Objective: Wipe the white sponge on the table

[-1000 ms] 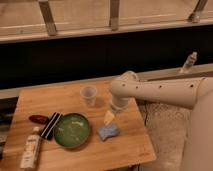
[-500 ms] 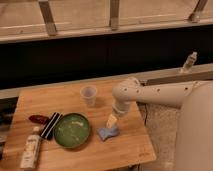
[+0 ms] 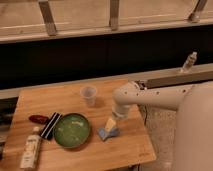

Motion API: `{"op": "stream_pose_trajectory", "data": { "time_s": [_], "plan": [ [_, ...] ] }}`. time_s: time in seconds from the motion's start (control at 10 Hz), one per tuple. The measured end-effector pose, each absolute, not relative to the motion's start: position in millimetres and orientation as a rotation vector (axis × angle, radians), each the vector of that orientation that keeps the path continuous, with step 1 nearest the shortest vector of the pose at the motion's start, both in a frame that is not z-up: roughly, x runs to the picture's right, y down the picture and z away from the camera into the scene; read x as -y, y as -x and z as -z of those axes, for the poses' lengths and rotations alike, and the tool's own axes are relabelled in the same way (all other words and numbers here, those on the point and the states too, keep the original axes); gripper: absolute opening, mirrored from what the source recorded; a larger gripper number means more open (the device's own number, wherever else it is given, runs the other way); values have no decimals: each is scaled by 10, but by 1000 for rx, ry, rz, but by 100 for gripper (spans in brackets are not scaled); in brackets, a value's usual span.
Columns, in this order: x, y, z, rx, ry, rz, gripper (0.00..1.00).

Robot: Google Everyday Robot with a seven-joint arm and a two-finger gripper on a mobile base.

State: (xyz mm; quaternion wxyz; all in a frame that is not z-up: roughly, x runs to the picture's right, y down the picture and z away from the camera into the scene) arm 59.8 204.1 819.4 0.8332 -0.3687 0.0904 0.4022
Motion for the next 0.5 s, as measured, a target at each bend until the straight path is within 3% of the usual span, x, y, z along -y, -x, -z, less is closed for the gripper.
{"op": "stream_pose_trajectory", "data": {
  "time_s": [0.3,0.4,0.5],
  "plan": [
    [-2143,-594,-8211,-190,798,-860,79],
    [-2165,-580,-8214,-189,802,-857,76],
    [-2197,-563,-8218,-189,807,-857,64]
  ]
}}
